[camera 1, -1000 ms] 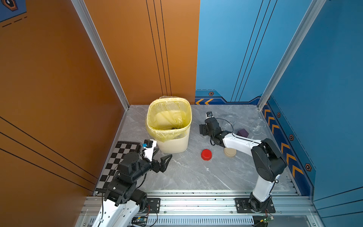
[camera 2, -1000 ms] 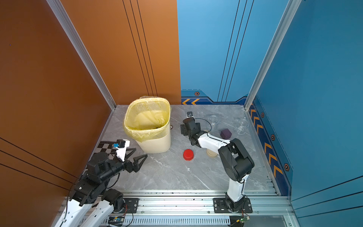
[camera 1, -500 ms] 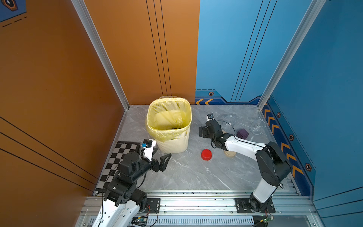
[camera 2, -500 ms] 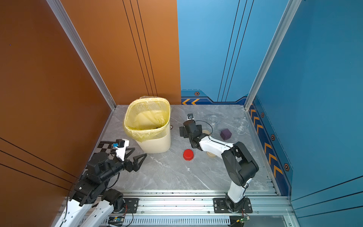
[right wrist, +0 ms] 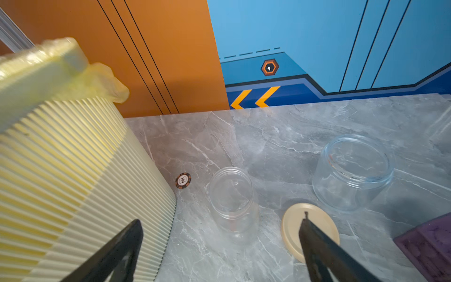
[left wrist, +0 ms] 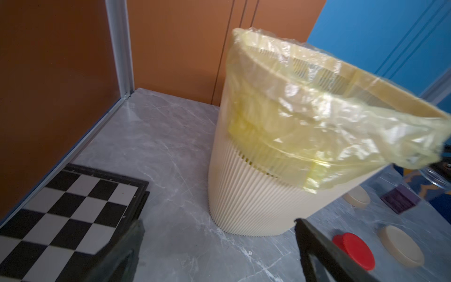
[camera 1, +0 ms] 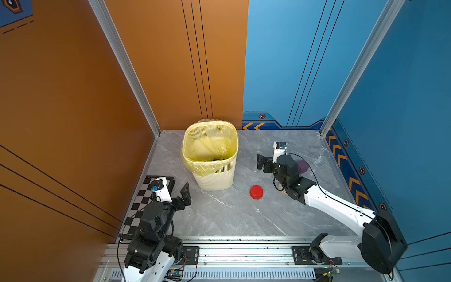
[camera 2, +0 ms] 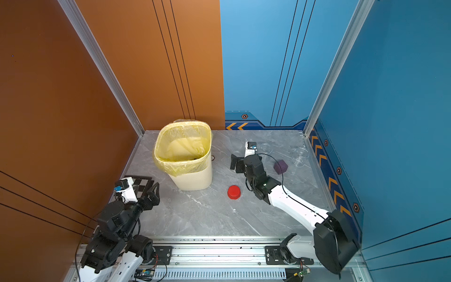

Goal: Empty moldy tea leaves from jars
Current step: Place the jar at the center of the board.

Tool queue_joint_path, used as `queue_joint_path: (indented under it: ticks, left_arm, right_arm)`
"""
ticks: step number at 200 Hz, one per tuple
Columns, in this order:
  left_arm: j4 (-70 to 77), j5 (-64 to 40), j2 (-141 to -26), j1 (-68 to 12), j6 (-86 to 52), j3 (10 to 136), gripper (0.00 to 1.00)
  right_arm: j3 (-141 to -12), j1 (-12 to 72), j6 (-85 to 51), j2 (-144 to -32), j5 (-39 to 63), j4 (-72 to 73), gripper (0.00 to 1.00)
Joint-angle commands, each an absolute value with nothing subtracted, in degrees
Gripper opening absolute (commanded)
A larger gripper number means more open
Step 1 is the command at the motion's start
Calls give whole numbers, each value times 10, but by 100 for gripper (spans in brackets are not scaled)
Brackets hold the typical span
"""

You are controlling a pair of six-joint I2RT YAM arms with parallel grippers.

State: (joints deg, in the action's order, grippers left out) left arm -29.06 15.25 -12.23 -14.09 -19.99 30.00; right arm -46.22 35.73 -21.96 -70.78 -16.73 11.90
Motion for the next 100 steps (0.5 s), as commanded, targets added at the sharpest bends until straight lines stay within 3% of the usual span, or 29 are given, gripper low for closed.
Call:
queue_joint_path:
  ticks: [1, 27, 46, 70, 100]
  left_arm:
    - [-302, 234, -167, -115, -245, 291, 98]
    - [-263, 209, -252, -40, -219, 315, 98]
    - [-208, 76, -358, 65, -210, 332, 100]
    - [-72, -50, -457, 179, -251, 306, 98]
    - [22, -89, -568, 189, -182, 314, 99]
  right_arm:
    - [-430, 367, -248, -648, -176, 113, 100]
    - [-417, 368, -252, -575, -210, 52, 100]
    - [-407, 367, -241, -522, -280, -14, 100]
    - [-332, 367, -179, -427, -331, 21, 100]
    - [-294, 345, -91, -344, -281, 21, 100]
